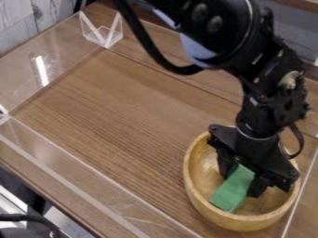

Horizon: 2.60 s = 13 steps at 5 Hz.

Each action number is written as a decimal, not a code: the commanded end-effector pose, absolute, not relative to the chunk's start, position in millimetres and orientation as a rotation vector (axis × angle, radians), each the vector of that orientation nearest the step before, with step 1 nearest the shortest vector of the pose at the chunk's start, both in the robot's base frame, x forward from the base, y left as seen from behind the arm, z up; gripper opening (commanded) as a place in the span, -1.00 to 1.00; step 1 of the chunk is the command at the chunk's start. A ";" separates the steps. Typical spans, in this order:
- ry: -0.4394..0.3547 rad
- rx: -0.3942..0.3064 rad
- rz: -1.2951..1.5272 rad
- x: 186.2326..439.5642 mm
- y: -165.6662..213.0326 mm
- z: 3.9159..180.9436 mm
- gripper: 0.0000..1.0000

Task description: Remove the green block from inside the brown bowl and put it on the table

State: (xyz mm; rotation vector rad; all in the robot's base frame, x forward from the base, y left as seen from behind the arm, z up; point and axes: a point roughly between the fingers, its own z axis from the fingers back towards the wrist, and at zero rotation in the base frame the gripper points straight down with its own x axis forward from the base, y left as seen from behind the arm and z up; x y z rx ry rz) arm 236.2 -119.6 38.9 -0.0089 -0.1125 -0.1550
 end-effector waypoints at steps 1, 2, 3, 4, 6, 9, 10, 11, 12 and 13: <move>-0.149 -0.018 -0.159 243.3 -121.2 55.1 -1.00; -0.146 -0.016 -0.159 243.0 -120.0 57.8 -1.00; -0.144 -0.015 -0.159 242.8 -118.7 60.3 -1.00; -0.143 -0.015 -0.161 242.8 -117.3 62.5 -1.00; -0.142 -0.013 -0.165 242.8 -114.6 67.8 -1.00; -0.143 -0.015 -0.163 242.8 -109.0 82.2 -1.00; -0.144 -0.016 -0.159 243.0 -106.6 86.8 -1.00; -0.147 -0.016 -0.155 243.2 -104.0 92.8 -1.00; -0.153 -0.013 -0.141 244.4 -99.0 100.5 -1.00; -0.160 -0.009 -0.127 246.4 -93.5 109.3 -1.00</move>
